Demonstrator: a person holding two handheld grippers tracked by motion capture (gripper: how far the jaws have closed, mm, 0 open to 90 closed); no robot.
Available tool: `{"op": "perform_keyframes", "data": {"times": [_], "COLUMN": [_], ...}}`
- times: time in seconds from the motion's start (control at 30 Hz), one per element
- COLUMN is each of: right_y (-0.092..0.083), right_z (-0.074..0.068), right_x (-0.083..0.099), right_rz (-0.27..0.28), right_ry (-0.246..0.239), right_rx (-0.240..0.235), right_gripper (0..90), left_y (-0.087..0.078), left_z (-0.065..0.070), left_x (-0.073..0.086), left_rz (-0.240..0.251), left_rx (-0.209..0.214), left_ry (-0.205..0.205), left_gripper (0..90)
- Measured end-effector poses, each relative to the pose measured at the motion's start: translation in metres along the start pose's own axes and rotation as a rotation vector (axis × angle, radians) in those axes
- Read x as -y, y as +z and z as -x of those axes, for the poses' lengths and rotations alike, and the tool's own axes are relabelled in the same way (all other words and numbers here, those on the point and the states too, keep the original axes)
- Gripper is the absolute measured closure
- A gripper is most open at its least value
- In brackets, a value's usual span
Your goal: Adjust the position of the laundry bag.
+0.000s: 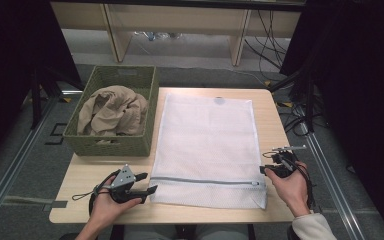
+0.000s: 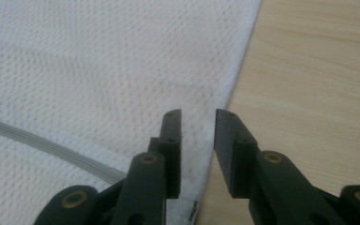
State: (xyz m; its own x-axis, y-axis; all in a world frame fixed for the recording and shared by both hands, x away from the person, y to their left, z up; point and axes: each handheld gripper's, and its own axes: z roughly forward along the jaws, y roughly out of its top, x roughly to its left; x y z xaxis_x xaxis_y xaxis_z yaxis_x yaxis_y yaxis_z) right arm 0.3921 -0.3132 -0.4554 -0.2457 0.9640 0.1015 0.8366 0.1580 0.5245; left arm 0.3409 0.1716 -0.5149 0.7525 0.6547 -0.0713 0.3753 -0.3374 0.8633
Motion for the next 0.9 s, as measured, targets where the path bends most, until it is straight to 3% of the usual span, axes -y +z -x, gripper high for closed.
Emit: {"op": "perform_keyframes", "data": {"times": [0.1,0.2,0.23,0.3,0.33,0.4,0.43,0.47,0.53,0.57,0.6,0.7,0.8,0.9], "right_y": [0.0,0.002,0.001,0.001,0.001,0.004,0.006,0.007,0.011,0.014,0.016,0.024,0.03,0.042], "right_z": [0.001,0.002,0.0,0.001,0.002,0.002,0.003,0.002,0.004,0.006,0.005,0.004,0.002,0.003], "right_x": [0.0,-0.001,0.0,0.0,-0.001,-0.001,-0.003,-0.004,-0.007,-0.01,-0.011,-0.014,-0.017,-0.022], "right_rz": [-0.009,-0.003,-0.018,-0.013,-0.026,-0.034,-0.056,-0.063,-0.065,-0.072,-0.071,-0.09,-0.131,-0.168], "right_ry": [-0.007,-0.019,0.017,0.026,0.014,0.021,0.006,0.018,-0.005,-0.02,-0.013,-0.018,0.006,-0.016], "right_rx": [0.003,0.016,0.016,-0.008,-0.019,-0.013,-0.036,-0.028,-0.031,-0.043,-0.028,-0.03,-0.03,-0.02], "right_gripper": [75.2,77.5,78.6,82.0,84.2,88.0,90.0,90.0,90.0,90.0,90.0,90.0,90.0,90.0], "left_y": [0.0,0.0,0.0,0.0,0.001,0.003,0.004,0.008,0.011,0.016,0.018,0.019,0.02,0.022], "left_z": [0.0,-0.001,0.0,0.001,0.002,0.006,0.007,0.011,0.012,0.014,0.014,0.017,0.017,0.018], "left_x": [0.0,-0.002,-0.002,-0.003,-0.004,-0.007,-0.009,-0.013,-0.013,-0.012,-0.012,-0.011,-0.011,-0.009], "left_rz": [0.005,0.004,0.007,-0.018,-0.026,-0.044,-0.058,-0.079,-0.096,-0.131,-0.153,-0.189,-0.198,-0.227], "left_rx": [-0.01,-0.027,-0.029,-0.023,-0.027,-0.024,-0.012,-0.004,0.011,0.038,0.039,0.049,0.061,0.065], "left_ry": [-0.024,0.011,0.004,0.005,0.023,0.027,0.033,0.061,0.068,0.076,0.095,0.102,0.1,0.109], "left_gripper": [40.2,47.5,49.4,58.8,58.8,69.4,77.8,80.6,85.5,87.3,88.3,89.4,89.5,89.5]}}
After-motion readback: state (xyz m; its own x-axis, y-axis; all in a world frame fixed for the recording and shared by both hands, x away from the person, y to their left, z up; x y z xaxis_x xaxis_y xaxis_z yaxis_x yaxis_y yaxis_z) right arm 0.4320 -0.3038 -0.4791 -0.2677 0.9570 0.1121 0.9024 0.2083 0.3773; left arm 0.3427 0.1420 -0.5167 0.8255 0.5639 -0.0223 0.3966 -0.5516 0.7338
